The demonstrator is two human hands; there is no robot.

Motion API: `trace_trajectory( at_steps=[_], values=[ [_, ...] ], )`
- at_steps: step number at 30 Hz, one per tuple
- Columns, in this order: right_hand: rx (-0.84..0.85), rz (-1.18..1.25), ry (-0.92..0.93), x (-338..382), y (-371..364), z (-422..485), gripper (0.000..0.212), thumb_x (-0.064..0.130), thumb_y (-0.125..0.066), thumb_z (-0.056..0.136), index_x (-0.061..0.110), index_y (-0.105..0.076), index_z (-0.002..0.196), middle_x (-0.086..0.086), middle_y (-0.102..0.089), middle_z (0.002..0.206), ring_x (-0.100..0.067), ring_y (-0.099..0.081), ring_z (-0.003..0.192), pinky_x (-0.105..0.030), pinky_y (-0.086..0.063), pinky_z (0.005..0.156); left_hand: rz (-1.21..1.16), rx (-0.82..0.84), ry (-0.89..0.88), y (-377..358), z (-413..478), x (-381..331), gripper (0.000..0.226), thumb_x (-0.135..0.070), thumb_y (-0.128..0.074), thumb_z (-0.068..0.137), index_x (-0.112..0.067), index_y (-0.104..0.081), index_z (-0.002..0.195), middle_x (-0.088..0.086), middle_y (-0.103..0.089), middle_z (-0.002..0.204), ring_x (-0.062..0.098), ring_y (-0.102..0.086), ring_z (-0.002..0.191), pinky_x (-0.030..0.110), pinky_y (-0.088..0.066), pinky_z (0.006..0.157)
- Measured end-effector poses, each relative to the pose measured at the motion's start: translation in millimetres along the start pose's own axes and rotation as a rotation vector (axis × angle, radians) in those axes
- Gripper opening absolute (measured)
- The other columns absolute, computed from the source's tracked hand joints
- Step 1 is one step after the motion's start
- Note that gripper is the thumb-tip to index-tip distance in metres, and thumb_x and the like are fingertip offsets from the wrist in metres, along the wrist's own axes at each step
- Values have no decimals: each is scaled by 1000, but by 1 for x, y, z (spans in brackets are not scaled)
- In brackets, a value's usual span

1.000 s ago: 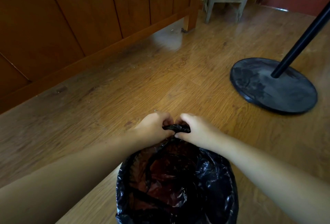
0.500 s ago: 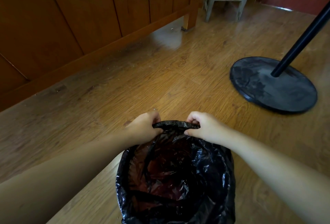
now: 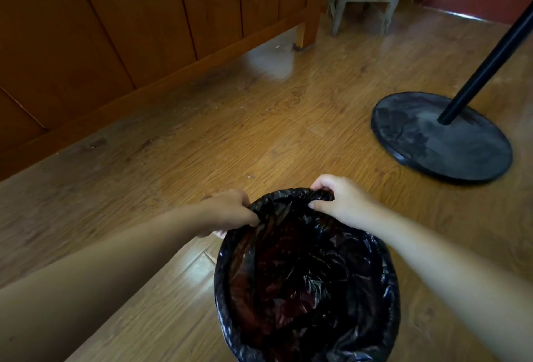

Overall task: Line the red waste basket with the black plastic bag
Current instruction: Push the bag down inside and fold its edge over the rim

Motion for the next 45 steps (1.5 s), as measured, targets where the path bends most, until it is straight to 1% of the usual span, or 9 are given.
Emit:
trace_trajectory(
  at_steps=[5,11,15,21,25,30,36,40,45],
  values=[
    [67,-5,24,13,-17,2,30,32,-64,81,24,-55,110,2,-54,124,-18,-49,112,-28,-38,81,129,-115,-107,12,-1,-17,37,-43,-63,76,-22,-49,103,-2,-54,96,17,-54,87,30,-45,69],
    [88,52,105,30,-20,2,23,33,-67,78,36,-53,96,14,-55,100,-7,-51,93,-20,-38,66,47,-270,-358,11,-2,-46,25,-32,-67,77,-28,-53,98,-16,-51,82,2,-51,74,15,-38,59],
    [44,45,179,34,-12,-1,31,32,-70,74,32,-55,102,14,-47,103,-3,-46,97,-22,-37,82,84,-213,-348,1,2,-44,18,-26,-63,82,-25,-58,99,-15,-53,82,9,-52,80,21,-40,63],
    [166,50,133,29,-19,-1,23,32,-68,76,43,-49,80,14,-54,98,-8,-51,91,-30,-42,76,75,-191,-315,-5,2,-40,14,-18,-63,81,-18,-56,93,0,-60,89,17,-56,82,29,-46,70],
    [196,48,120,30,-27,-2,22,27,-67,77,38,-49,74,6,-60,92,-15,-58,83,-39,-50,76,104,-176,-293,-8,3,-38,13,-20,-63,81,-21,-51,86,2,-57,87,17,-53,78,26,-40,59],
    [202,64,88,21,-23,-2,21,28,-68,78,31,-48,80,7,-56,91,-15,-55,85,-31,-44,67,101,-168,-247,-4,5,-28,14,-22,-62,84,-19,-49,88,2,-55,88,17,-51,78,23,-38,56],
    [151,15,20,5,-12,-1,22,30,-67,79,29,-48,90,6,-53,103,-17,-51,99,-32,-41,75,-49,-102,-166,4,8,-10,16,-18,-63,83,-22,-49,77,4,-57,88,19,-55,79,31,-44,65],
    [139,-39,15,7,-14,-2,23,32,-66,79,30,-46,91,5,-51,105,-19,-54,95,-33,-44,72,23,-23,-120,3,9,-7,24,-29,-69,77,-15,-55,91,11,-59,102,28,-56,95,41,-47,78],
    [141,-38,53,22,-20,-2,21,31,-65,80,29,-46,87,2,-56,92,-19,-56,80,-31,-42,61,-73,-119,-251,15,5,-28,30,-36,-74,70,-26,-53,88,-4,-52,87,12,-50,78,25,-42,67]
  ],
)
Point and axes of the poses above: each hand's wrist, its own z-axis towards the middle knuckle, its own y-axis out of the back of the hand, x = y × z, the point moved 8 cm from there along z, towards the middle knuckle
